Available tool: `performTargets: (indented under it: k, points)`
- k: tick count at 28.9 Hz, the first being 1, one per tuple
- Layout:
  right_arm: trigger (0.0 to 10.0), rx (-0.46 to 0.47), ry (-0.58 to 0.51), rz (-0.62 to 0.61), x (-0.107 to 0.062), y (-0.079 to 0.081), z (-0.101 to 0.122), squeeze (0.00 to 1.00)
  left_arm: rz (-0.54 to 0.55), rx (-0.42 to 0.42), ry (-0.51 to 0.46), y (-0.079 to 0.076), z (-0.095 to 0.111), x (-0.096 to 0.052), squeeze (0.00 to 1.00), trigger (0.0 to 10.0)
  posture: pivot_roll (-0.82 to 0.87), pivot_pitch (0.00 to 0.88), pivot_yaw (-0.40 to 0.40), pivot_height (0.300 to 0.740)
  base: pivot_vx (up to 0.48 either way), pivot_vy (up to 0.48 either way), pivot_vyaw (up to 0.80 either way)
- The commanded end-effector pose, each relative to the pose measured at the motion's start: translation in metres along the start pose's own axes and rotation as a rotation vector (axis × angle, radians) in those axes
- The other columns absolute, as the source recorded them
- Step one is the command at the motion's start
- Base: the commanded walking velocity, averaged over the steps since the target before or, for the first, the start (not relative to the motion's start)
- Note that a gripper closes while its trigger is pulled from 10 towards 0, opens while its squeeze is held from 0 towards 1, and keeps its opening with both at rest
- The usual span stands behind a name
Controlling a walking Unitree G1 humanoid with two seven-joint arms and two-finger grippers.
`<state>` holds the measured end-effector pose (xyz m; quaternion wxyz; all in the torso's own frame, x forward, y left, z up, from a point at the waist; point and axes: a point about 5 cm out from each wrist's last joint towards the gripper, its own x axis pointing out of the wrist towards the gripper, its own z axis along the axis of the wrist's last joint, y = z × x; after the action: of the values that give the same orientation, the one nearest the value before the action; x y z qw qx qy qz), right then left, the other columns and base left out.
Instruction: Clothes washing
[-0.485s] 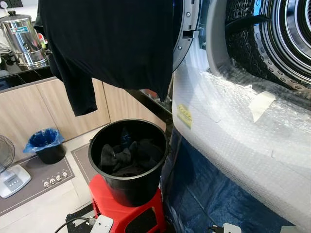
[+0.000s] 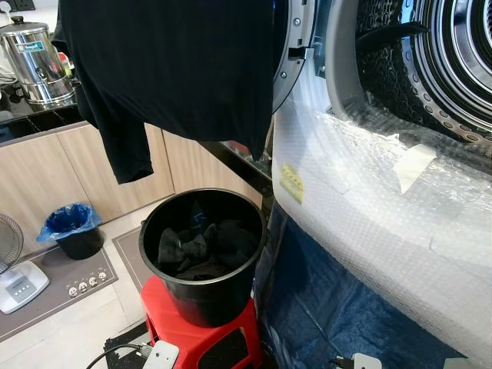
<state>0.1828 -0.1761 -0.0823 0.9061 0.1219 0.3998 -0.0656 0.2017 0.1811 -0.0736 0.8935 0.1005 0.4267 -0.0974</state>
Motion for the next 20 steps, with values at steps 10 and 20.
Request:
performTargets:
  k: [10,20]
  points:
    - [10.0,0.032,-0.029,0.018,0.001,0.004,0.005,0.0,-0.001,0.0,0.0,0.003,0.005,0.001,0.0,10.0,0.01,0.0,0.002,0.74,0.0,0.0,0.0]
    - [10.0,0.024,-0.021,0.021,0.001,0.004,0.004,0.0,-0.034,0.123,-0.068,-0.005,0.018,0.003,0.0,10.0,0.0,0.0,0.013,0.74,0.0,0.0,0.0]
